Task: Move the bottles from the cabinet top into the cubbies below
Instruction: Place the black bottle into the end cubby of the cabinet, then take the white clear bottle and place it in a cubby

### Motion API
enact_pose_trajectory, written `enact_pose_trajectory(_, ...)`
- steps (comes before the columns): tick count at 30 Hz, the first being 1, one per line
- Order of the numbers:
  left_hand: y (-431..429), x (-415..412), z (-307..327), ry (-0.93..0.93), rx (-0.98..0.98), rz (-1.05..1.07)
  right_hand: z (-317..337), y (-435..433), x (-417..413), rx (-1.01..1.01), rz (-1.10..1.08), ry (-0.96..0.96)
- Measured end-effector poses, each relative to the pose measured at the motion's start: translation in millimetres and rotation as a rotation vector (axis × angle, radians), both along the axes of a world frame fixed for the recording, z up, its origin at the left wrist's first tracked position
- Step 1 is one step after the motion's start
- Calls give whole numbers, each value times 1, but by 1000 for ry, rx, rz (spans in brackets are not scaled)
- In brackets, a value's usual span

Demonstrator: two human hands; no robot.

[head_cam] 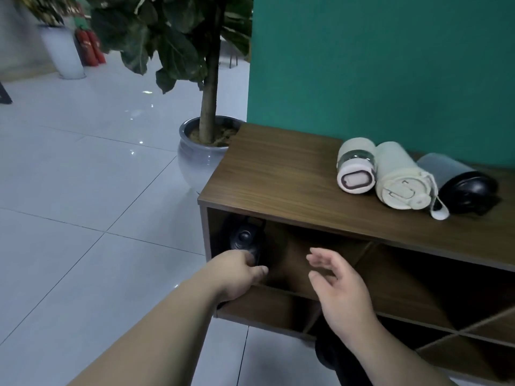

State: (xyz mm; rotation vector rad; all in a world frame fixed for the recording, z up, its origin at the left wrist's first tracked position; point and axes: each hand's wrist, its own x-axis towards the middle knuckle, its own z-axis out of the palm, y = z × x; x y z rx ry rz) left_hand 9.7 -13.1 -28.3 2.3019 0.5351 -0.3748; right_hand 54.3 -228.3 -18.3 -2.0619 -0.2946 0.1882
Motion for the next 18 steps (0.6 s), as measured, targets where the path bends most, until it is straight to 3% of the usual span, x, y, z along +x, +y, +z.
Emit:
enact_pose_trajectory(4, -28, -22, 33, -193, -26, -4, 45, -20, 10, 3, -80, -207)
enact_pose_trajectory(7, -49, -30, 49, -244, 9, -72, 78, -23, 38, -121, -163, -305)
enact_pose_trajectory(11, -51, -16, 46, -217, 13, -153, 100, -5, 81, -316, -231, -314)
enact_pose_trajectory(18, -43, 8, 31, -157, -79, -223, 100, 42, 131, -474, -401, -231)
